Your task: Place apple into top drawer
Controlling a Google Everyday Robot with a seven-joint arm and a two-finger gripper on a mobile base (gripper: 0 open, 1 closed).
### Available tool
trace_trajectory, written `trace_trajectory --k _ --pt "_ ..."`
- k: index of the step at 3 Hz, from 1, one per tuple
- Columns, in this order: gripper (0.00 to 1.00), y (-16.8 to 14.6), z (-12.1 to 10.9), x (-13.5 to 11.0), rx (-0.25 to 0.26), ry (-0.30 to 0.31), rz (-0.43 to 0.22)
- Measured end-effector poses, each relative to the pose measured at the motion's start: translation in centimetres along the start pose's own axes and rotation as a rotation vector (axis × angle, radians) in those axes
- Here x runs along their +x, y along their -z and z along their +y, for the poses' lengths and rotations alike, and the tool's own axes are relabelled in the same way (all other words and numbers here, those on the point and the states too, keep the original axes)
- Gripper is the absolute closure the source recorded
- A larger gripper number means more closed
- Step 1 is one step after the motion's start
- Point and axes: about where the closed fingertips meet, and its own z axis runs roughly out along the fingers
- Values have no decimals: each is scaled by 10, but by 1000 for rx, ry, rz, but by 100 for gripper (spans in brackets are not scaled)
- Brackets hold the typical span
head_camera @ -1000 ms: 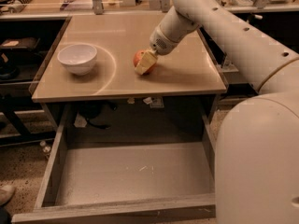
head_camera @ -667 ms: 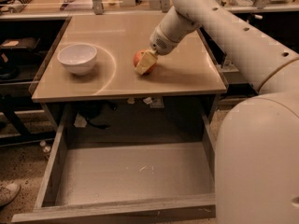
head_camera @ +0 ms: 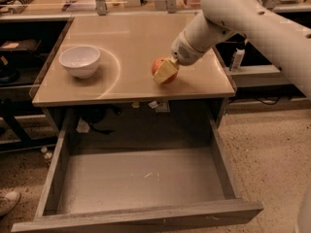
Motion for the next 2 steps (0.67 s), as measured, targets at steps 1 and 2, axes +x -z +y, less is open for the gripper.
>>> trace_trajectory --k 1,2 --pt "100 32 29 25 61 -106 -53" --pt "100 39 68 59 57 -181 -117"
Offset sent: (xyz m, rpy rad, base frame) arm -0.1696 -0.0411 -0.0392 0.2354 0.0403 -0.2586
